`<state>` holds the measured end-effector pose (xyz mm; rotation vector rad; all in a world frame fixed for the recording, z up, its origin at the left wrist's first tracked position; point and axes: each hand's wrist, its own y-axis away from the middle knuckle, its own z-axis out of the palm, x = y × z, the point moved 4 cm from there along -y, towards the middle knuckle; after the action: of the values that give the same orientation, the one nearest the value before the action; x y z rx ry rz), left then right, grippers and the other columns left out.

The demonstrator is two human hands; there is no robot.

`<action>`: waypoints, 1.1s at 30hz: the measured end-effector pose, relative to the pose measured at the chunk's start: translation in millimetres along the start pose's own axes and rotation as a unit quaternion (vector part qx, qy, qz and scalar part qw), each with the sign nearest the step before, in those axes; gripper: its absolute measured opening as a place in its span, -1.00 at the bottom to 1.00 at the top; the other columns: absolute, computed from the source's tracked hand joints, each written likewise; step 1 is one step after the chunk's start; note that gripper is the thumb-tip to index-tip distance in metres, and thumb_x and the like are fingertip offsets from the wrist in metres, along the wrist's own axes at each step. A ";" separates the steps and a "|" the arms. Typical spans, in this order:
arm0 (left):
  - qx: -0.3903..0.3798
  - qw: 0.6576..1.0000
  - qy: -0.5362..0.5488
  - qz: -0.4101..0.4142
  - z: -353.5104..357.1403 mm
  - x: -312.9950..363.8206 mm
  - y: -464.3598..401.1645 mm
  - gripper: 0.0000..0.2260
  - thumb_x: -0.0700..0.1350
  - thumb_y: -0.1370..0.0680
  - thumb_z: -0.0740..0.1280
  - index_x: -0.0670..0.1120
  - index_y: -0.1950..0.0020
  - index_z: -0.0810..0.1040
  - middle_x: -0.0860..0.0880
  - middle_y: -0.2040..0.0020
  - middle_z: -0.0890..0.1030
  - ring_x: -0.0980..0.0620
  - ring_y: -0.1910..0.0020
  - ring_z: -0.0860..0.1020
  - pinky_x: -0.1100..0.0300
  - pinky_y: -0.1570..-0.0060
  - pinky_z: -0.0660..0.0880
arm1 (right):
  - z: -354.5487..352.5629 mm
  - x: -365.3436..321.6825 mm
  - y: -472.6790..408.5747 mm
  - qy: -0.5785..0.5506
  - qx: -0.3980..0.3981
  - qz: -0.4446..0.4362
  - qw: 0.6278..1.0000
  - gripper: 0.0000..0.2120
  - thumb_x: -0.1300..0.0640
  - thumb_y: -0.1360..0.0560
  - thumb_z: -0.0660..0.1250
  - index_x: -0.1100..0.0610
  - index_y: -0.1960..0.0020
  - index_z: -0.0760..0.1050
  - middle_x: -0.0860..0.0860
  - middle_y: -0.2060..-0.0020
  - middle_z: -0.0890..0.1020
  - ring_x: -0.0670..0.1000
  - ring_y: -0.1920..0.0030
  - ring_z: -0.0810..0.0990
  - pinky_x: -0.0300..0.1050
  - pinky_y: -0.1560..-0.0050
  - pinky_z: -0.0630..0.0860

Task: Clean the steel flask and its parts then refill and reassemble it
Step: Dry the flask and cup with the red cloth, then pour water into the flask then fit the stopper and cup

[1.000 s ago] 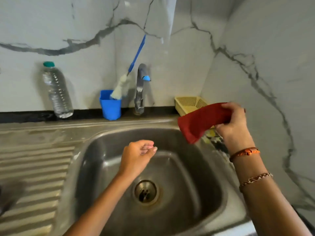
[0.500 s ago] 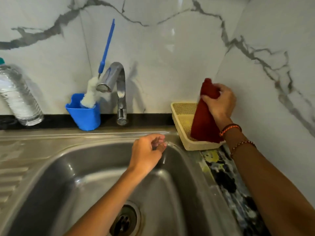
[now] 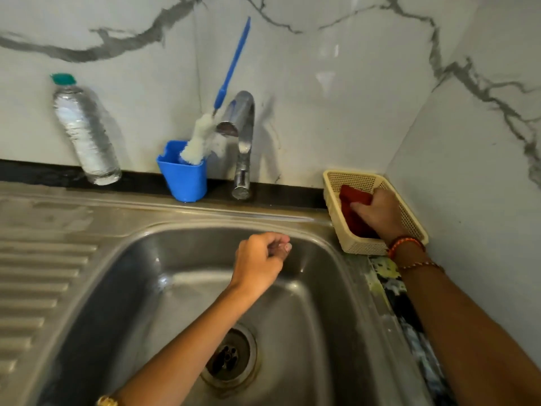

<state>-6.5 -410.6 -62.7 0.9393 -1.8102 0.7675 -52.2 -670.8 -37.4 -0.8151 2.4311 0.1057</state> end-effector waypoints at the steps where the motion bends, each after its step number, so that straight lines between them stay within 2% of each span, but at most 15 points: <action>1: 0.015 1.000 0.000 0.005 -8.7 2.6 3.6 -0.86 -0.20 -0.50 0.37 -0.14 -0.04 0.65 0.04 0.14 0.63 0.22 0.19 0.54 0.61 0.20 0.37 | -12.2 -9.5 13.7 -0.059 0.095 -0.016 0.994 -0.58 0.17 -0.41 0.40 0.25 -0.22 0.43 0.19 -0.24 0.44 0.17 -0.17 0.48 -0.06 -0.19 0.41; 3: 0.044 0.999 0.012 0.015 -25.5 6.6 10.6 -0.87 -0.22 -0.51 0.36 -0.14 -0.02 0.65 0.03 0.13 0.63 0.24 0.21 0.53 0.56 0.18 0.40 | -36.3 -29.3 47.0 -0.150 0.249 -0.085 0.953 -0.69 0.31 -0.40 0.35 0.29 -0.12 0.43 0.19 -0.14 0.43 0.15 -0.06 0.50 -0.20 -0.03 0.37; 5: 0.074 0.997 0.031 0.023 -46.5 8.1 24.7 -0.88 -0.24 -0.51 0.35 -0.14 0.00 0.65 0.04 0.14 0.64 0.30 0.23 0.53 0.53 0.16 0.42 | -51.8 -48.9 83.2 -0.227 0.338 -0.164 0.898 -0.76 0.35 -0.36 0.30 0.31 -0.02 0.41 0.07 0.03 0.41 0.06 0.10 0.50 -0.17 0.08 0.39; 7: 0.105 0.993 0.045 0.038 -68.4 8.6 42.4 -0.87 -0.24 -0.50 0.35 -0.13 0.00 0.65 0.06 0.15 0.63 0.38 0.27 0.53 0.56 0.17 0.42 | -61.3 -65.7 117.3 -0.294 0.376 -0.210 0.853 -0.79 0.33 -0.35 0.25 0.15 0.04 0.39 -0.11 0.10 0.34 -0.13 0.19 0.43 -0.12 0.18 0.44; 9: 0.140 0.987 0.054 0.052 -90.2 10.0 57.5 -0.87 -0.25 -0.50 0.35 -0.13 -0.01 0.65 0.07 0.14 0.63 0.41 0.28 0.53 0.58 0.18 0.41 | -64.0 -82.8 149.3 -0.370 0.377 -0.227 0.818 -0.65 0.35 -0.37 0.22 -0.07 0.06 0.26 -0.14 0.10 0.31 -0.19 0.22 0.40 -0.24 0.29 0.41; 11: 0.173 0.980 0.063 0.069 -112.5 14.1 68.9 -0.86 -0.26 -0.50 0.35 -0.14 -0.01 0.64 0.06 0.13 0.63 0.38 0.24 0.53 0.57 0.16 0.41 | -63.3 -105.6 181.6 -0.418 0.350 -0.270 0.793 -0.62 0.37 -0.38 0.19 -0.09 0.06 0.22 -0.06 0.09 0.32 -0.14 0.20 0.40 -0.28 0.32 0.37; 13: 0.197 0.974 0.069 0.088 -132.2 21.5 76.7 -0.86 -0.29 -0.50 0.34 -0.16 -0.01 0.64 0.05 0.13 0.62 0.38 0.26 0.53 0.53 0.14 0.43 | -59.7 -129.4 211.4 -0.419 0.324 -0.335 0.779 -0.62 0.38 -0.38 0.18 -0.08 0.04 0.23 -0.02 0.09 0.31 -0.10 0.19 0.39 -0.32 0.30 0.34; 15: 0.223 0.968 0.066 0.097 -152.7 24.0 89.8 -0.86 -0.28 -0.50 0.34 -0.16 -0.02 0.64 0.04 0.13 0.62 0.36 0.25 0.54 0.44 0.11 0.45 | -48.6 -150.5 239.3 -0.402 0.290 -0.393 0.775 -0.64 0.37 -0.40 0.19 -0.08 0.05 0.26 -0.07 0.09 0.30 -0.19 0.23 0.36 -0.38 0.30 0.32; 17: 0.248 0.963 0.053 0.095 -174.8 15.3 108.6 -0.85 -0.27 -0.50 0.35 -0.15 -0.03 0.64 0.06 0.12 0.62 0.30 0.21 0.56 0.41 0.08 0.47 | -26.5 -166.5 268.8 -0.399 0.235 -0.418 0.782 -0.74 0.37 -0.41 0.21 0.02 0.09 0.33 -0.10 0.07 0.31 -0.19 0.26 0.34 -0.39 0.34 0.31; 19: 0.273 0.957 0.049 0.087 -199.4 -1.3 128.5 -0.84 -0.28 -0.49 0.35 -0.14 -0.04 0.63 0.08 0.12 0.61 0.29 0.21 0.55 0.48 0.10 0.45 | 2.7 -179.9 294.7 -0.418 0.175 -0.409 0.792 -0.77 0.38 -0.41 0.22 0.08 0.05 0.35 -0.10 0.04 0.33 -0.19 0.34 0.34 -0.38 0.40 0.28; 23: 0.342 0.935 0.035 0.089 -262.8 -32.3 164.0 -0.79 -0.29 -0.50 0.33 -0.04 -0.06 0.60 0.08 0.10 0.61 0.37 0.19 0.53 0.56 0.18 0.40 | 55.7 -223.1 343.2 -0.469 0.072 -0.360 0.803 -0.65 0.39 -0.41 0.23 -0.07 0.08 0.32 -0.12 0.06 0.37 -0.13 0.45 0.33 -0.33 0.42 0.26; 27: 0.449 0.878 -0.008 0.166 -342.5 -54.1 204.9 -0.77 -0.26 -0.52 0.28 -0.20 -0.17 0.54 -0.02 -0.06 0.59 0.29 0.00 0.53 0.44 0.10 0.47 | 100.5 -282.8 389.7 -0.496 -0.043 -0.323 0.805 -0.73 0.30 -0.41 0.24 -0.06 0.06 0.33 -0.03 0.17 0.42 -0.11 0.44 0.32 -0.31 0.41 0.28; 29: 0.478 0.856 -0.032 0.192 -376.6 -65.5 219.0 -0.74 -0.28 -0.52 0.29 -0.24 -0.21 0.49 -0.07 -0.13 0.54 0.26 -0.08 0.48 0.43 0.09 0.46 | 117.5 -312.8 408.4 -0.490 -0.079 -0.316 0.809 -0.76 0.26 -0.40 0.25 -0.06 0.06 0.35 -0.08 0.16 0.45 -0.13 0.43 0.35 -0.29 0.40 0.31; 31: 0.494 0.847 -0.037 0.192 -403.7 -80.3 228.4 -0.70 -0.31 -0.49 0.32 -0.25 -0.22 0.44 0.03 -0.17 0.43 0.31 -0.09 0.40 0.42 0.09 0.46 | 134.6 -337.8 426.2 -0.476 -0.112 -0.317 0.812 -0.79 0.25 -0.40 0.25 -0.01 0.04 0.39 -0.14 0.17 0.47 -0.18 0.44 0.38 -0.33 0.40 0.33; 33: 0.515 0.839 -0.026 0.172 -421.9 -95.1 238.5 -0.63 -0.31 -0.46 0.35 -0.25 -0.24 0.39 0.09 -0.17 0.31 0.31 -0.09 0.36 0.34 0.06 0.49 | 151.3 -353.5 442.2 -0.451 -0.153 -0.304 0.825 -0.81 0.24 -0.42 0.28 0.04 0.00 0.44 -0.15 0.19 0.50 -0.19 0.46 0.40 -0.27 0.38 0.36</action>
<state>3.9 81.0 -16.7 1.2870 -1.5635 2.0804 -1.5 -87.4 -17.9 -1.2778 1.2073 0.5147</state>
